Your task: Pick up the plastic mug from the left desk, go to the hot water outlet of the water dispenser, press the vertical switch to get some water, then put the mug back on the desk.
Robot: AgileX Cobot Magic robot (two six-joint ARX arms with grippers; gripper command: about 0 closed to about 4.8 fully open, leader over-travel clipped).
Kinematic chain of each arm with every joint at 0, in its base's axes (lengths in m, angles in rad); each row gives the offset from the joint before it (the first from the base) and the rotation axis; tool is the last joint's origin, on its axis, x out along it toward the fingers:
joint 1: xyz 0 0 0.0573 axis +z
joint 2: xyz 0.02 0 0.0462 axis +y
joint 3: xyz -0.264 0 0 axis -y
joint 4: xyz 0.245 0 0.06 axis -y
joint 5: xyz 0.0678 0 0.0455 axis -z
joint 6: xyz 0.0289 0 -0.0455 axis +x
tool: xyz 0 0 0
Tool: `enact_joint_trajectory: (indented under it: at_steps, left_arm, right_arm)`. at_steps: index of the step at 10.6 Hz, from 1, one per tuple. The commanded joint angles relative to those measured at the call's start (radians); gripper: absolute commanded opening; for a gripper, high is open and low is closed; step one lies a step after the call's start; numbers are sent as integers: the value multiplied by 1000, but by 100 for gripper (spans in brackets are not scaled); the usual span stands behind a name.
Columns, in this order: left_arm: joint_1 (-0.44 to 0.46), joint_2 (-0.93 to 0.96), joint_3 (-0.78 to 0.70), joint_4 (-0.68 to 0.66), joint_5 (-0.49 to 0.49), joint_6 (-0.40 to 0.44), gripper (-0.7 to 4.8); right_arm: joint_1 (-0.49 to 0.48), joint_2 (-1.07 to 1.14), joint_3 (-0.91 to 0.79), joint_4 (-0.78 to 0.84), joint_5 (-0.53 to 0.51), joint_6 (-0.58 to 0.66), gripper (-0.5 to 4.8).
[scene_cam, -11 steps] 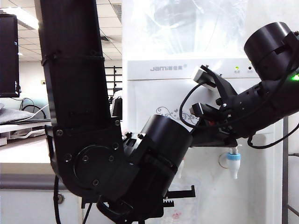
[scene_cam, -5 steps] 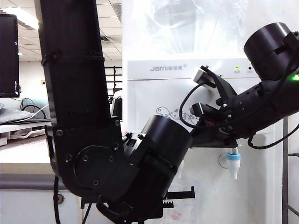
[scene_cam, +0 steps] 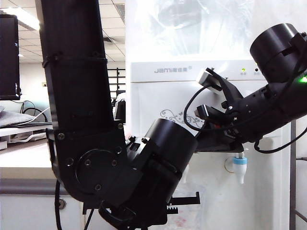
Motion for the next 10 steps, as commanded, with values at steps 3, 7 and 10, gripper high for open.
enact_joint_trajectory:
  at_steps: [3,7,10]
  left_arm:
    - [-2,-5,3,9,-6,-3,3]
    - [-2,-5,3,6,-6,-3,3]
    - [-3,-5,3,1,-6,-3,3]
  right_arm:
    - [1,5,-3,-72,14,15,-6]
    - [0,5,-3,-76,18,19,-6]
    - [0,5,-3,-82,22,19,-5]
